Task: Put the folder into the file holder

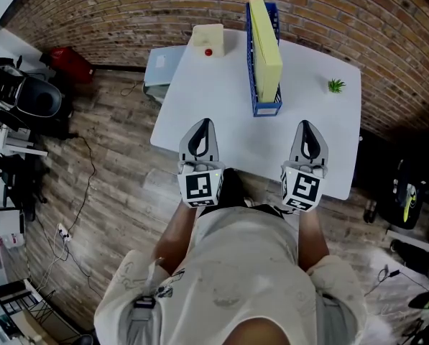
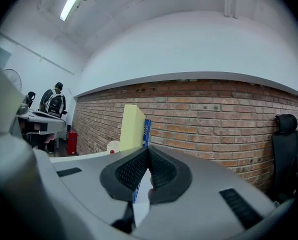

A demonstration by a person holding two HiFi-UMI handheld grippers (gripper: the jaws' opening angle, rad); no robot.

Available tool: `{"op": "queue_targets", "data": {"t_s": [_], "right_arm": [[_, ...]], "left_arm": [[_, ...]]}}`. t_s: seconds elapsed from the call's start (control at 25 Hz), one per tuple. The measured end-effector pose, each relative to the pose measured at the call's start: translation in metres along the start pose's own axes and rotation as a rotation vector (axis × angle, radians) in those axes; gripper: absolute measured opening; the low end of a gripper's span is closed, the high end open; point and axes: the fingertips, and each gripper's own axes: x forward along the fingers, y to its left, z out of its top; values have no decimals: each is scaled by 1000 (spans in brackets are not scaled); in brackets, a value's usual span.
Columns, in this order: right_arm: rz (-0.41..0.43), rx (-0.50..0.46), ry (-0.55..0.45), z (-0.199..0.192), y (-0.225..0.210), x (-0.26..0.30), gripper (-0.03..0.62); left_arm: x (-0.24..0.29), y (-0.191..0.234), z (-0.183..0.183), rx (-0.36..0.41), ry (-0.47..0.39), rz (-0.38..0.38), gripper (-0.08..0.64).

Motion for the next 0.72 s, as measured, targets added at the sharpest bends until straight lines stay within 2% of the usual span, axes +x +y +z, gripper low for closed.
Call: {"op": "queue_targets", "data": {"t_s": [0.72], "right_arm": [[9,11,-1,1,0,1,20]], "left_arm": [[-3,-4,0,10,11,4,8]]}}
